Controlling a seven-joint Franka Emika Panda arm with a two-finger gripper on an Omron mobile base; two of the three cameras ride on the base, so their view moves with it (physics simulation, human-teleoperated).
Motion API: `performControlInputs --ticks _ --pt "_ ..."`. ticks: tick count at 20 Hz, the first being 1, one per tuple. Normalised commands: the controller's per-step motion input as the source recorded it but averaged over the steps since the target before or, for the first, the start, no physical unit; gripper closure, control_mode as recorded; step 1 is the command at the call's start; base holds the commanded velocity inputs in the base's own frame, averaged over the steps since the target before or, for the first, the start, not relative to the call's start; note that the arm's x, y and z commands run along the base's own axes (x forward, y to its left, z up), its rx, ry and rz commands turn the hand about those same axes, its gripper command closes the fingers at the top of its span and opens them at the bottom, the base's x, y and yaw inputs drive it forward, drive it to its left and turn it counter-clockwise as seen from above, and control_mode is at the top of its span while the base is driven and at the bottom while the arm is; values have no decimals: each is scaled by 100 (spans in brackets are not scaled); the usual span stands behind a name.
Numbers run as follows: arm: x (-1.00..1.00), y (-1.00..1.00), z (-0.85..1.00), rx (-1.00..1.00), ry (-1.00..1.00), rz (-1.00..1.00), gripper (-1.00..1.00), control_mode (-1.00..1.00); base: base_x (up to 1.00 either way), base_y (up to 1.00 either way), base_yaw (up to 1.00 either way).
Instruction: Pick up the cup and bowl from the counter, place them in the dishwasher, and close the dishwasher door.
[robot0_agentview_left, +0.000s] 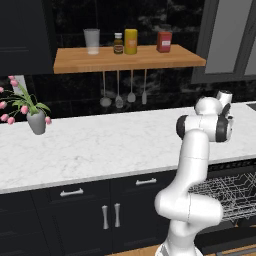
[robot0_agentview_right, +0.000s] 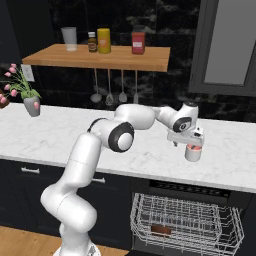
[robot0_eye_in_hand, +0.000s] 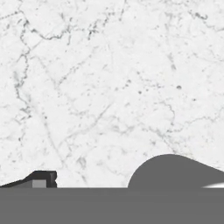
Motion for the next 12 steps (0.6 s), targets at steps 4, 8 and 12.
performControlInputs --ticks 4,8,12 --pt "0 3 -8 0 0 0 100 -100 0 0 0" --pt "0 0 0 0 0 0 100 -100 0 0 0" --pt "-34 0 0 0 -6 0 100 -100 0 0 0"
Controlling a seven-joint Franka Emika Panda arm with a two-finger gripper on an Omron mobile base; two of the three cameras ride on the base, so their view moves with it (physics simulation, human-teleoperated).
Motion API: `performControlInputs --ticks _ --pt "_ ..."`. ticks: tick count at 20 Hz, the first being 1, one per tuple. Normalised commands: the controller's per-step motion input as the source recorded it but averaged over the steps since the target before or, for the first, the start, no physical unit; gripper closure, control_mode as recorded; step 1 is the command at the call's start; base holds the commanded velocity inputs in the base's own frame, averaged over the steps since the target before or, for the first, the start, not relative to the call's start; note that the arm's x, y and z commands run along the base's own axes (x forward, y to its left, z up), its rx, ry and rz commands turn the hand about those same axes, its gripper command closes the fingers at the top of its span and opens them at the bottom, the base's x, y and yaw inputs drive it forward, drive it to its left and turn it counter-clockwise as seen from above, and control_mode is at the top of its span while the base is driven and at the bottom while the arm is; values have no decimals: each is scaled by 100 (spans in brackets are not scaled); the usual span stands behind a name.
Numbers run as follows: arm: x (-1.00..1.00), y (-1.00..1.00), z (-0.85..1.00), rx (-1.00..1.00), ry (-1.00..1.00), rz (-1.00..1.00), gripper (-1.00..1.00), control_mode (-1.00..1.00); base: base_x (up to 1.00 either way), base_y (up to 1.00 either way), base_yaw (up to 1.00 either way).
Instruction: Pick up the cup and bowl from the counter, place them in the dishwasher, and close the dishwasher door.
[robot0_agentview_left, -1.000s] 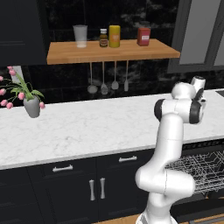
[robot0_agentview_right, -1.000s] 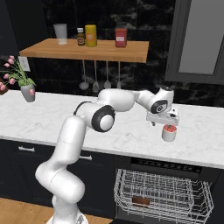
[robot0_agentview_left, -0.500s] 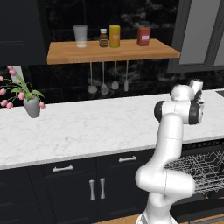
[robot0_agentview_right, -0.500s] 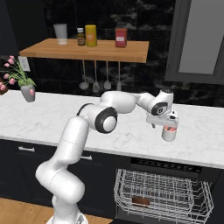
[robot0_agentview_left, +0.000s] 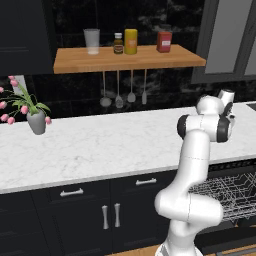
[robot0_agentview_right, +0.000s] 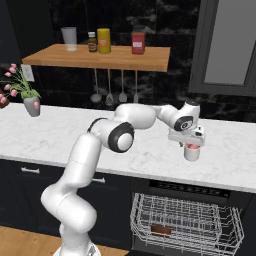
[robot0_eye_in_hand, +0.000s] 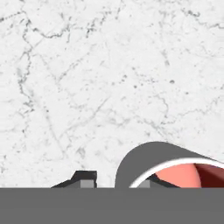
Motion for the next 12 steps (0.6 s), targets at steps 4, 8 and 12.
performControlInputs --ticks 4,8,12 --pt "-62 7 0 0 -17 0 100 -100 0 0 0" --pt "-90 11 4 0 -20 0 100 -100 0 0 0" --pt "-100 13 15 0 -20 3 100 -100 0 0 0"
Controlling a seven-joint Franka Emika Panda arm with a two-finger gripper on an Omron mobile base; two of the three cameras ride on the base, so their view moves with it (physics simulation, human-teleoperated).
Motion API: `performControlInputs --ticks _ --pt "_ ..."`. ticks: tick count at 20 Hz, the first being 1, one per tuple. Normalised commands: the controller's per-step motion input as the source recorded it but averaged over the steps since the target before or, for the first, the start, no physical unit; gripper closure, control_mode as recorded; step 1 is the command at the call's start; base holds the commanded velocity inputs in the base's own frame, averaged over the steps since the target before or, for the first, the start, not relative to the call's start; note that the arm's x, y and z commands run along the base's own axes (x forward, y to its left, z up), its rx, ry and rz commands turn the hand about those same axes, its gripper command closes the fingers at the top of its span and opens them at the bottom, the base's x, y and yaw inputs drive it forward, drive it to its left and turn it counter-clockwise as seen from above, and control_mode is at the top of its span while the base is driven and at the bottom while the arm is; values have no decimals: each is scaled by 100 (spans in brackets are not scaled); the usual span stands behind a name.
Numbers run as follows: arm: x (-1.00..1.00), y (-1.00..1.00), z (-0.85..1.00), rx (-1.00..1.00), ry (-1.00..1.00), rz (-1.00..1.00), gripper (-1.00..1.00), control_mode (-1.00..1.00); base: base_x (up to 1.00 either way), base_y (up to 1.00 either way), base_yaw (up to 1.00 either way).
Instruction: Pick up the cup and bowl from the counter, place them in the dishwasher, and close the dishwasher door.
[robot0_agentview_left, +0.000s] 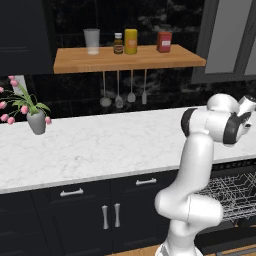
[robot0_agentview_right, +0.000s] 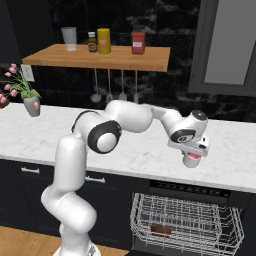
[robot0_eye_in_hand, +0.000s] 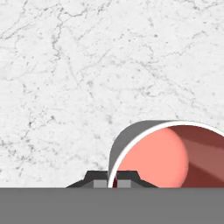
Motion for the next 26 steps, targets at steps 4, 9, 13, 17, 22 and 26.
performControlInputs --ticks 4,9,13,17,22,26 --pt "-100 11 13 0 -19 4 100 -100 0 0 0" --pt "-100 3 0 0 -13 3 100 -100 0 0 0" --pt "-97 -10 0 6 -1 0 100 -100 0 0 0" --pt "-79 -53 0 28 -6 0 100 -100 0 0 0" --pt "-32 -66 11 42 -3 2 100 -100 0 0 0" --pt "9 -63 2 29 0 8 100 -100 0 0 0"
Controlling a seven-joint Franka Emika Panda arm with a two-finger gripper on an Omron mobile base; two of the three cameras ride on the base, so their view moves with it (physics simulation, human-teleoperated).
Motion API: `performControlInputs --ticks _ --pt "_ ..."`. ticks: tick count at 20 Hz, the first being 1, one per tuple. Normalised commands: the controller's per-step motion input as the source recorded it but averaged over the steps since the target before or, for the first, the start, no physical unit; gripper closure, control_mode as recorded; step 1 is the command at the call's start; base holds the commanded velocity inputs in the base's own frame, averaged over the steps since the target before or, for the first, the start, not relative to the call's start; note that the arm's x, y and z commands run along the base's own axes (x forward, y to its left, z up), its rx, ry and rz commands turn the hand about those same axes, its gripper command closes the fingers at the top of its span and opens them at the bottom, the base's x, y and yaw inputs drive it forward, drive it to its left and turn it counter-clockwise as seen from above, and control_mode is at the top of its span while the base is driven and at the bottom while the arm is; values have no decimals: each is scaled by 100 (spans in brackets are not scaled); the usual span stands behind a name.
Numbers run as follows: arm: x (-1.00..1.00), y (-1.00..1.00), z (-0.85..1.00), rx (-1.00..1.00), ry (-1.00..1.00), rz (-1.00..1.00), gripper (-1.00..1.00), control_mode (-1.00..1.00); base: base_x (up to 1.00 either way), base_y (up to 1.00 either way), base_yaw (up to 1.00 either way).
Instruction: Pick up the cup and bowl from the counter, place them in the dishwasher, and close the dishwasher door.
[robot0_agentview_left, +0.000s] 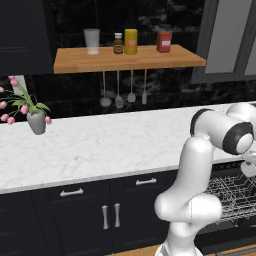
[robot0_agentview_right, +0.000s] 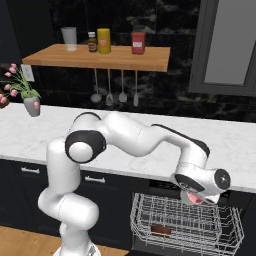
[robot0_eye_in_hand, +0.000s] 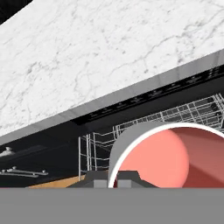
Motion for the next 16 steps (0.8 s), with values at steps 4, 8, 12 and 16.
performControlInputs --ticks 4,8,12,16 --pt "7 -13 -52 5 -2 10 100 -100 0 0 0" --pt "0 5 -93 -1 -9 10 100 -100 0 0 0" --pt "0 3 -86 -2 -15 10 100 -100 0 0 0" --pt "0 0 -63 -5 -15 10 100 -100 0 0 0"
